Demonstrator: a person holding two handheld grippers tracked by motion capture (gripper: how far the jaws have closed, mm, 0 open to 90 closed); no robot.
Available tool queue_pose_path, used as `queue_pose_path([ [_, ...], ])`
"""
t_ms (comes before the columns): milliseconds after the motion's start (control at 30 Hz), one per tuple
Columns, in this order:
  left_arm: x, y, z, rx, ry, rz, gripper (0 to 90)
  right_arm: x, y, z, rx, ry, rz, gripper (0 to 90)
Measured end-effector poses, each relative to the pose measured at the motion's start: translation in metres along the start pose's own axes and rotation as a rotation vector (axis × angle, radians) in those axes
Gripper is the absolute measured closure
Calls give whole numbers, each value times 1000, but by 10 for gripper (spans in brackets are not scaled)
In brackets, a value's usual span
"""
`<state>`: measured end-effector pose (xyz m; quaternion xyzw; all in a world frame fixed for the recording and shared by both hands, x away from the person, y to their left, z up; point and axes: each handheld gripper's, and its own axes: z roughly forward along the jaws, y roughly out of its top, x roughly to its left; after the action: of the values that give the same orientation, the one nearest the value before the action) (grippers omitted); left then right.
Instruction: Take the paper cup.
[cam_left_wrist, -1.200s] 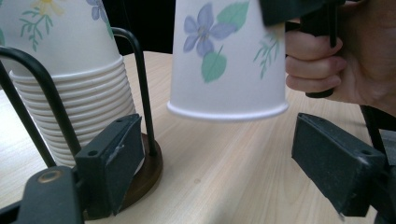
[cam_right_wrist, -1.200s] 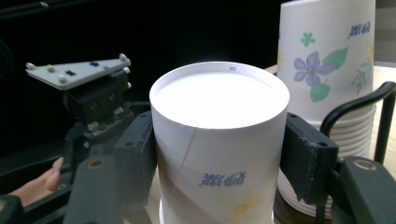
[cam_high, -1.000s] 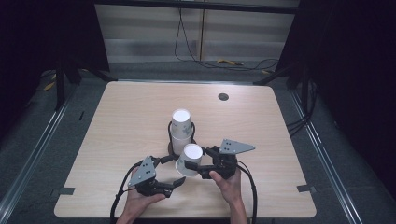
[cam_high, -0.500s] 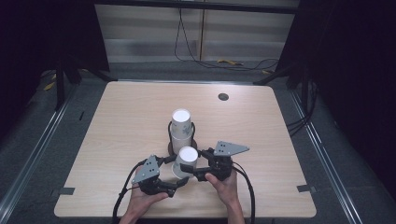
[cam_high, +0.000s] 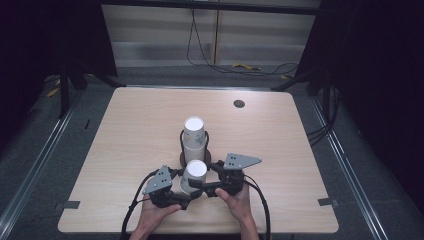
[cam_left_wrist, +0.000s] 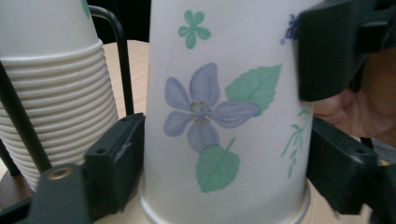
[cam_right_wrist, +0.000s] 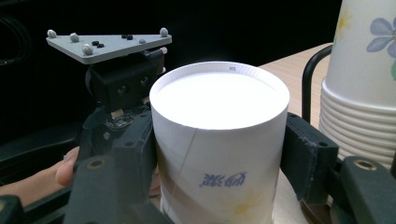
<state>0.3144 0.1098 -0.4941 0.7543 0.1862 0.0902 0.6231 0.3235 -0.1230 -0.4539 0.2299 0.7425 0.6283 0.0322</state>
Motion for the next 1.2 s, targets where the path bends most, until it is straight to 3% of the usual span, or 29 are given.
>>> queue_pose_path([
  [300, -1, -1, -1, 3, 2, 30, 287, -1, -1, 0, 4, -1, 6, 309],
  [633, 1, 0, -3, 16, -3, 23, 290, -2, 1, -3, -36, -26, 19, 205],
  [1200, 9, 3, -10, 74, 3, 17, 288, -3, 2, -13, -67, -38, 32, 192],
])
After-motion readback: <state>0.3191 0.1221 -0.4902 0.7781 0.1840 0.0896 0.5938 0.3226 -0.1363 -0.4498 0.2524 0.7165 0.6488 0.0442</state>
